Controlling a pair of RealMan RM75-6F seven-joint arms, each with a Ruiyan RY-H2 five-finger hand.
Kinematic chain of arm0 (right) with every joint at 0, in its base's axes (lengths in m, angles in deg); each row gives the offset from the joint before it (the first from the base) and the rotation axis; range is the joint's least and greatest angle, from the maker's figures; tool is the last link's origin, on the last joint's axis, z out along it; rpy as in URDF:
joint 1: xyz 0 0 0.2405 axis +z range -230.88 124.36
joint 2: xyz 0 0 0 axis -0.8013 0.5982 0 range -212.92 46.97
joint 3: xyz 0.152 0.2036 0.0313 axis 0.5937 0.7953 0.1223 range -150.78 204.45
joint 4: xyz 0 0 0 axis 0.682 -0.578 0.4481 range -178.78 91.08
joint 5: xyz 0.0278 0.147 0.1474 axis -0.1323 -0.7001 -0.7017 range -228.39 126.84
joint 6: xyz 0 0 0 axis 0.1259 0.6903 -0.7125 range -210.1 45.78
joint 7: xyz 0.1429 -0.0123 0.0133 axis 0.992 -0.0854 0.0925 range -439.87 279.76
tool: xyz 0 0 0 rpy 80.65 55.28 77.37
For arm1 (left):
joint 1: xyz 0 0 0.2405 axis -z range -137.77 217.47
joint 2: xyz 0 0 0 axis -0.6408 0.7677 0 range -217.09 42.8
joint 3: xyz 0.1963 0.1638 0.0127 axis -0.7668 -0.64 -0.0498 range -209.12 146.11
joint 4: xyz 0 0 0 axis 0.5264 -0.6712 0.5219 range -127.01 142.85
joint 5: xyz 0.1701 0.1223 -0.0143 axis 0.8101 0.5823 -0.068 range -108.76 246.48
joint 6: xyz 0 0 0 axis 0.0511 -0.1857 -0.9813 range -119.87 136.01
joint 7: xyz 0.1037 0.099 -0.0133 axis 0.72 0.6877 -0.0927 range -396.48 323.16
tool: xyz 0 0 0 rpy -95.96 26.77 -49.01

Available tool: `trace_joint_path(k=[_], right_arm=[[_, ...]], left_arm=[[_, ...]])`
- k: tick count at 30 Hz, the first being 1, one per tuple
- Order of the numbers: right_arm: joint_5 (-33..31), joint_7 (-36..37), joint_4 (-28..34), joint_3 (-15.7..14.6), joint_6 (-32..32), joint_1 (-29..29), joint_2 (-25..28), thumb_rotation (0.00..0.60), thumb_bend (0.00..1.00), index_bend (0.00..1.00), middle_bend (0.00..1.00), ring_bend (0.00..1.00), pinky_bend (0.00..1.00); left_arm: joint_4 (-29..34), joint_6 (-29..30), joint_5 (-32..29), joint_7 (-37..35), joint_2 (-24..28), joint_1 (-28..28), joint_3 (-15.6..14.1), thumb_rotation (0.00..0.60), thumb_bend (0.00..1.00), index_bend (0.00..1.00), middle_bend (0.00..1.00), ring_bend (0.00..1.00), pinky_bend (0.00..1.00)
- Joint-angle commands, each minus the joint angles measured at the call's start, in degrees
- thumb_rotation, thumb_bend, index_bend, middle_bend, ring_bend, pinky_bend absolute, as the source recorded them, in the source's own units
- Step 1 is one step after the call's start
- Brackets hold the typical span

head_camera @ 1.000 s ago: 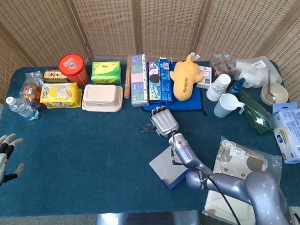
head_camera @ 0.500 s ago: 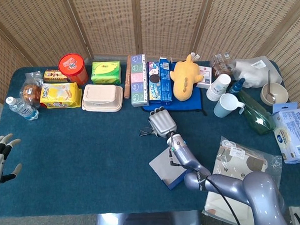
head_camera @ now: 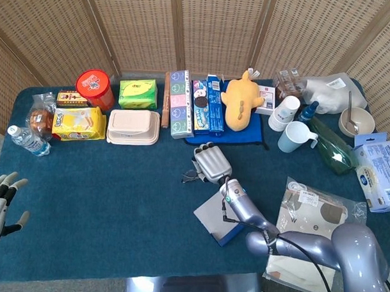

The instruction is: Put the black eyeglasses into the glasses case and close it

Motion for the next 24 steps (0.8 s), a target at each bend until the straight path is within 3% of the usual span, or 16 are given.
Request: trace_joint_path(k=[1,5,13,24], right_arm=[[-0.4,0.9,9.8,-1.8,1.9,-3.8,5.8,0.6,0.31,0.67,0.41,0.29,0.28],[0.3,0.9,17.5,-3.8,3.4,-6.4,11.1,0.6,0.31,0.67,0.41,0.29,0.28],[2.2,2.6,25.6,-7.5,3.7,-9.8,18.9,0.6,0.31,0.67,0.41,0.29,0.28],[7.3,8.9,27.3,-10.3,0.0,-11.3,23.7,0.6,0.26,0.67,0.41,0.29,0.28]], left_arm=[[0.0,-0.3,0.3,0.1,-0.1,0.3,0.0,0.6,0.32,0.16,0.07,0.0,0.0],[0.3,-0.3,0.3,0.5,0.1,0.5,0.2,0.6,0.32,0.16,0.07,0.0,0.0],[1.6,-0.1,0.6,1.7,0.7,0.9,0.5,0.6,0.32,0.16,0.07,0.0,0.0],[4.7,0.8,0.8,3.8,1.8,0.6,0.3,0.6,0.32,0.16,0.06,0.0,0.0]])
